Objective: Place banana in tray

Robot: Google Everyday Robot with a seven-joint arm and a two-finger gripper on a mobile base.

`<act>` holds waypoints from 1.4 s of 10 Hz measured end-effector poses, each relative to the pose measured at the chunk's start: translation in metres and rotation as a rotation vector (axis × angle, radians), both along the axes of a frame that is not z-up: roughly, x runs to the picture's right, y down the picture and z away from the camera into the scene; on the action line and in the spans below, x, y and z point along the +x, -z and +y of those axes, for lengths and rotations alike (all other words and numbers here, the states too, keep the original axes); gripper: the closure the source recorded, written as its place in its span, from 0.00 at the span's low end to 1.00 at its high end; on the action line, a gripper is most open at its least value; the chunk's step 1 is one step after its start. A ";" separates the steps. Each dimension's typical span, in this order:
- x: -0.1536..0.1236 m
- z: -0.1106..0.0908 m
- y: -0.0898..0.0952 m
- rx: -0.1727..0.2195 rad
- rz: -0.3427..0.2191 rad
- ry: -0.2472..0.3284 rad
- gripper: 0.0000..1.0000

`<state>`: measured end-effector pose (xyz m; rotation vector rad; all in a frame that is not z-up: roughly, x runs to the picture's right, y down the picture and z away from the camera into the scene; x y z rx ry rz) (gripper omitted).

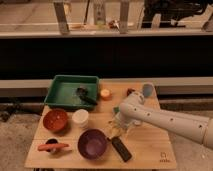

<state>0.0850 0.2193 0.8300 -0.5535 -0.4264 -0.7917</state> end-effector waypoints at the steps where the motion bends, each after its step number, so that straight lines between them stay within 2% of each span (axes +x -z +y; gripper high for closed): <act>1: -0.001 0.001 -0.001 -0.004 0.001 0.006 0.76; 3: -0.004 0.003 -0.002 -0.011 0.005 0.021 0.95; 4: -0.005 0.004 -0.002 -0.013 0.005 0.027 1.00; 6: -0.004 -0.001 0.002 -0.013 0.008 0.008 1.00; 8: -0.006 -0.017 0.013 -0.004 0.006 -0.035 1.00; 11: -0.013 -0.062 0.034 0.047 -0.024 -0.131 1.00; 14: -0.031 -0.140 0.024 0.129 -0.069 -0.211 1.00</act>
